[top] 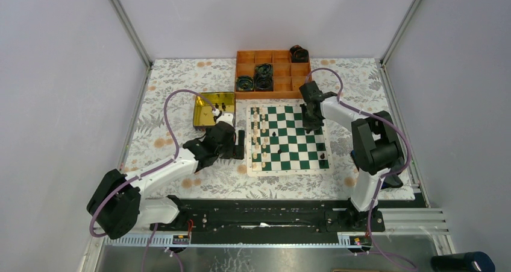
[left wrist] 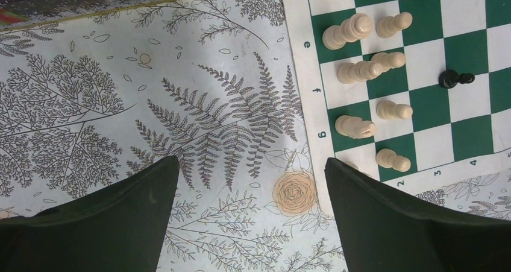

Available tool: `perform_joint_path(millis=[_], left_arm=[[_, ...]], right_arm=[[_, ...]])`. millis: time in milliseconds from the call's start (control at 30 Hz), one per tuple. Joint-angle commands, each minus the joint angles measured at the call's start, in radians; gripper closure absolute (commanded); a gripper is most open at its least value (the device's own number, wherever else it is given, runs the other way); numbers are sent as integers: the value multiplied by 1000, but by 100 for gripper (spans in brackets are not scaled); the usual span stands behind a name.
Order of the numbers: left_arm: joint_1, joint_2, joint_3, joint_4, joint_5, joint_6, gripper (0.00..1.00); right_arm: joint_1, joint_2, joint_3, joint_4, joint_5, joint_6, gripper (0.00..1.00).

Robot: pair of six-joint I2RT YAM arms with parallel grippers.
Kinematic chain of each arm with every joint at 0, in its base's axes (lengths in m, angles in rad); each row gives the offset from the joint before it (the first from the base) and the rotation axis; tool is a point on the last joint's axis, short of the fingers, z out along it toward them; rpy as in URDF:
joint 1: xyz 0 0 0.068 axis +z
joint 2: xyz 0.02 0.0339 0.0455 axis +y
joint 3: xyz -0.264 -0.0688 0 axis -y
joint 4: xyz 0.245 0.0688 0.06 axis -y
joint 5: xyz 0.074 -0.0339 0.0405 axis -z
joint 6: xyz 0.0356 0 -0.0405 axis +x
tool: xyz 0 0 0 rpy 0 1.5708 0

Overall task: Set up the chess pieces on the board
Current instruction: Place the chess piece on the chessboard.

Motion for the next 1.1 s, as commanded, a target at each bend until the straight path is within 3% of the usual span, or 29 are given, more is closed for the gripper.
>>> perform_joint_path(millis=[0, 800, 900, 1067], left_arm=[[-8, 9, 33, 6, -4, 16, 1], [-10, 15, 34, 6, 1, 17, 1], [-9, 15, 35, 6, 1, 16, 1], [-11, 13, 34, 6, 1, 16, 1]], right_arm=[[-10, 18, 44, 7, -18, -18, 96], [-34, 29, 16, 31, -26, -15, 94], [-35, 29, 13, 30, -28, -15, 89], [-35, 26, 14, 31, -31, -18, 69]])
